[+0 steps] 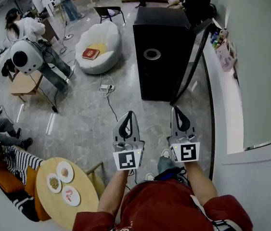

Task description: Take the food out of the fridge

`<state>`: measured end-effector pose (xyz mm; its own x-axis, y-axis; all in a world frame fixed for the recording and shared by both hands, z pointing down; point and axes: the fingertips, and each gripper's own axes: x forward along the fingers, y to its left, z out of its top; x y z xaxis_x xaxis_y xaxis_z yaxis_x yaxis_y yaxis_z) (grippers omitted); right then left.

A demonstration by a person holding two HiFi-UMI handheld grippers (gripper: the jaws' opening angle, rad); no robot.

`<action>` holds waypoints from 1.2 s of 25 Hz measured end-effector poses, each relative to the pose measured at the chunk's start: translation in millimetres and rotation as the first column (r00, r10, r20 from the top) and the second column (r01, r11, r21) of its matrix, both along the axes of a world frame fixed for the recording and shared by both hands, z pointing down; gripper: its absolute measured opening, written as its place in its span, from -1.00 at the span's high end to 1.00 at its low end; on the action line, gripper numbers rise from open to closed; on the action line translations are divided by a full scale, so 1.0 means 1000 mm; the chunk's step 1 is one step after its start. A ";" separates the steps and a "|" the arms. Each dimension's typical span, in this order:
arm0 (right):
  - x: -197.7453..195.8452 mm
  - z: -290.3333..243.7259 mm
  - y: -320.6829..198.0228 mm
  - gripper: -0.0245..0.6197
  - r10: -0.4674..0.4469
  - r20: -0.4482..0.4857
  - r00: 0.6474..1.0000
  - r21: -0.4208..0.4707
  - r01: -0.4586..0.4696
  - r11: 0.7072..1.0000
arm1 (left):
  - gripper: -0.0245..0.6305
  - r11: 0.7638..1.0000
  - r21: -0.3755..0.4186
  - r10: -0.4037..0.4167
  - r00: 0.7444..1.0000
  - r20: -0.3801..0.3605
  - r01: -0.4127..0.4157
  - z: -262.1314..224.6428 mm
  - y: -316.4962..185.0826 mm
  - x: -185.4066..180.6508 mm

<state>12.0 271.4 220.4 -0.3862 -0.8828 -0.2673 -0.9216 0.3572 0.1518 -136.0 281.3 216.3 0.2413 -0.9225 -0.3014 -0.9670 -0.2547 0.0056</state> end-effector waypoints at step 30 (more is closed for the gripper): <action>0.100 0.001 -0.173 0.85 -0.040 0.003 0.999 -0.029 0.040 0.999 | 0.89 0.999 -0.027 -0.016 0.999 0.032 0.017 -0.004 -0.170 0.109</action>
<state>111.8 98.4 221.9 -0.4204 -0.8743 -0.2425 -0.9070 0.3976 0.1388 -27.3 111.3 212.8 0.2347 -0.9341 -0.2689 -0.9709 -0.2387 -0.0182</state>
